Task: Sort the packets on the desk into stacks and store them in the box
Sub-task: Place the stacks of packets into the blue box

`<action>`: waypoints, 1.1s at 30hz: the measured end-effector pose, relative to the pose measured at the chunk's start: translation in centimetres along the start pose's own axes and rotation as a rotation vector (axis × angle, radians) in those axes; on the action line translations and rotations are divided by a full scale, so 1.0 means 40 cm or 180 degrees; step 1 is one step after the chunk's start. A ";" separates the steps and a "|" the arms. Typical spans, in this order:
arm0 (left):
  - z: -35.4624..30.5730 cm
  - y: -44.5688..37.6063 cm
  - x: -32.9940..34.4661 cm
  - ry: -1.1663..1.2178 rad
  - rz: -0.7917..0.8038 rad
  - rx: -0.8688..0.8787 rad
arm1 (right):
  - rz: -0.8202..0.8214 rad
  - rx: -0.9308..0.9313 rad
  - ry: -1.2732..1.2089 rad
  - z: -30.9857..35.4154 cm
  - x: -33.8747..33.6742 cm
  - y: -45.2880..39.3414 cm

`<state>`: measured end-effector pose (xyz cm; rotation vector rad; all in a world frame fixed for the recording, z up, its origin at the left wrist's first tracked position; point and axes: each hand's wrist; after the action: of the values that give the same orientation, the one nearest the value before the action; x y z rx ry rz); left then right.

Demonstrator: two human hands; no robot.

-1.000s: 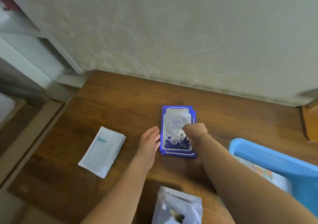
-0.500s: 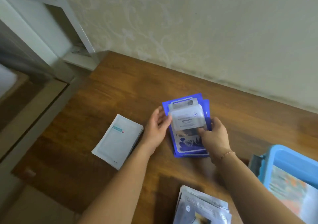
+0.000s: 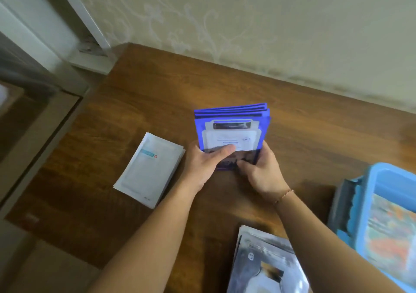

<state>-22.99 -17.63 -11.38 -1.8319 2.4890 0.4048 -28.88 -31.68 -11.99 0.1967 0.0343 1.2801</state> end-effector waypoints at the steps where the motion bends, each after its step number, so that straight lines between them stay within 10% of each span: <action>1: -0.002 0.004 0.002 0.0070 -0.0176 -0.0214 | 0.0084 -0.0021 0.0306 0.022 -0.009 0.002; 4: -0.031 0.033 0.021 0.0992 -0.0319 -0.0787 | 0.0103 -0.0156 0.0403 0.094 -0.039 0.045; 10: -0.155 0.132 0.144 0.2447 0.0482 -0.0985 | -0.0590 -0.0100 -0.2619 0.161 0.019 0.188; 16: -0.267 0.209 0.276 0.2331 0.0814 -0.0787 | -0.1516 -0.0388 -0.2004 0.266 -0.086 0.288; 20: -0.314 0.198 0.322 0.1714 0.0818 -0.0208 | -0.1700 -0.0112 -0.1539 0.326 -0.299 0.416; 26: -0.310 0.233 0.405 -0.1672 0.1860 0.0954 | -0.1450 0.0943 -0.1383 0.329 -0.591 0.553; 33: -0.217 0.220 0.456 -0.2505 0.0841 0.2083 | -0.1440 0.1598 -0.0965 0.256 -0.673 0.509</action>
<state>-35.76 -34.19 -4.43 -0.8651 1.9527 0.2076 -54.55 -53.11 -0.84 0.7690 0.1331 0.7612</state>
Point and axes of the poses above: each hand's wrist, its own y-axis away from the middle knuckle, its own x-axis out of the palm, z = x × y, and after that the axes turned 13 degrees about -y, right-handed
